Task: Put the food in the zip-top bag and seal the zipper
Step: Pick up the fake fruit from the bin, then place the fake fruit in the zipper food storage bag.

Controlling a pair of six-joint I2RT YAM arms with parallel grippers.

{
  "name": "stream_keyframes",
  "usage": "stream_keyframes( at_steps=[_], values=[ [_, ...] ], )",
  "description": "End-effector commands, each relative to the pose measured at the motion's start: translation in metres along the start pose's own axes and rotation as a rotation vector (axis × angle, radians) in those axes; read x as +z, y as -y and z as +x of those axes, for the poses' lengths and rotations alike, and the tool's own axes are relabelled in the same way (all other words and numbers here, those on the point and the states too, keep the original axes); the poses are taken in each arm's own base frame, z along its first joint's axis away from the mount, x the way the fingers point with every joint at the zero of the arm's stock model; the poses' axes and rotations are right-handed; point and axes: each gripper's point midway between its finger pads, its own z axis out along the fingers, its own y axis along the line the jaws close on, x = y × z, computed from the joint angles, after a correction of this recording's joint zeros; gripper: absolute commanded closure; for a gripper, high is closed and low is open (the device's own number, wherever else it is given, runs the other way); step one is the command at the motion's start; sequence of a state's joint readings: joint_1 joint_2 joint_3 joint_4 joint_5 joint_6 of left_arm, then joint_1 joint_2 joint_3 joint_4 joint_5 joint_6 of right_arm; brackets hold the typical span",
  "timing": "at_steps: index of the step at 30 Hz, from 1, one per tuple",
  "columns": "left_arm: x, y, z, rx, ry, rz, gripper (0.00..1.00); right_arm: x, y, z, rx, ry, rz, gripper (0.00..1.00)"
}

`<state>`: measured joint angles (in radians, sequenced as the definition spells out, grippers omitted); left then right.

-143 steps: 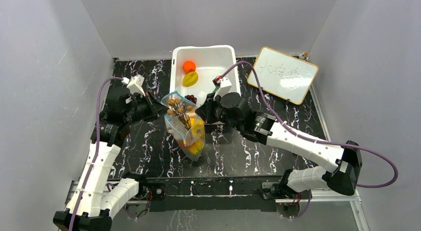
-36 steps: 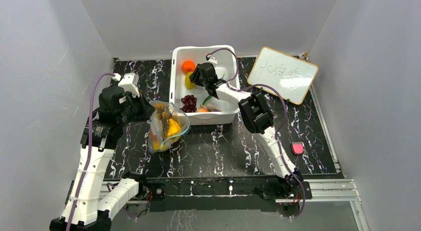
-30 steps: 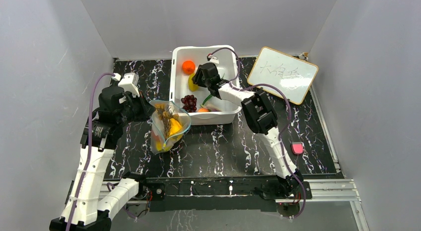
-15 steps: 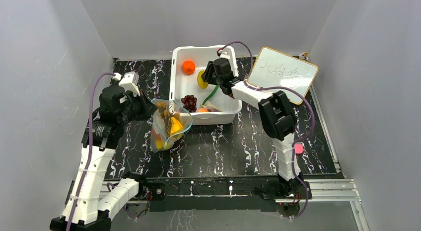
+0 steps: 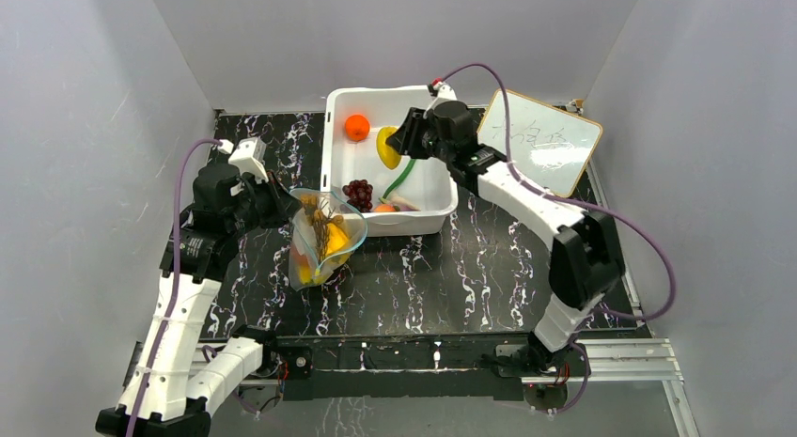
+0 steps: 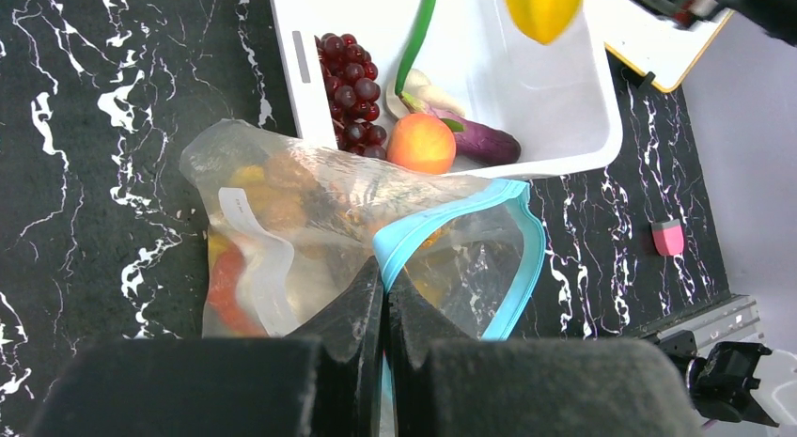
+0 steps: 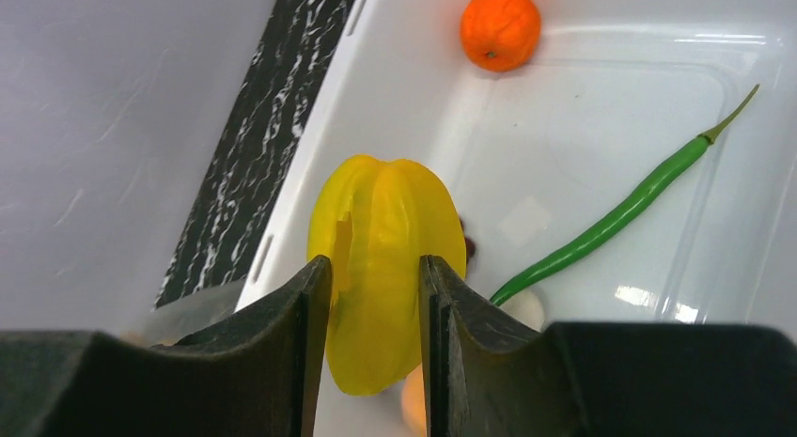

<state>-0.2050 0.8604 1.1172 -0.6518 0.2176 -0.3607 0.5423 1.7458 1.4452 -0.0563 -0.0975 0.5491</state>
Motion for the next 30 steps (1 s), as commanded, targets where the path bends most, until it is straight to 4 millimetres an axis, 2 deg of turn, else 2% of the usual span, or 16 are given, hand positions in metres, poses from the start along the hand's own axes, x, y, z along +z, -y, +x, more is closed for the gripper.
stream_keyframes(
  at_steps=[1, 10, 14, 18, 23, 30],
  values=[
    [0.001, 0.011, -0.012, 0.001, 0.051, 0.052, 1.00, -0.054, -0.042, -0.021, -0.014, 0.035, -0.127, 0.82],
    [0.006, 0.016, -0.011, -0.012, 0.041, 0.083, 1.00, -0.127, -0.102, -0.009, -0.002, 0.030, -0.253, 0.82],
    [0.008, 0.018, -0.010, -0.032, 0.038, 0.098, 1.00, -0.143, -0.133, 0.008, 0.024, 0.011, -0.321, 0.82],
    [0.010, 0.022, -0.010, -0.052, 0.035, 0.115, 1.00, -0.147, -0.159, 0.031, 0.028, -0.033, -0.370, 0.82],
    [0.010, 0.024, -0.009, -0.057, 0.021, 0.125, 1.00, -0.146, -0.179, 0.053, 0.031, -0.073, -0.409, 0.82],
    [0.009, 0.024, -0.007, -0.073, 0.021, 0.129, 1.00, -0.135, -0.189, 0.082, 0.033, -0.135, -0.425, 0.82]
  ],
)
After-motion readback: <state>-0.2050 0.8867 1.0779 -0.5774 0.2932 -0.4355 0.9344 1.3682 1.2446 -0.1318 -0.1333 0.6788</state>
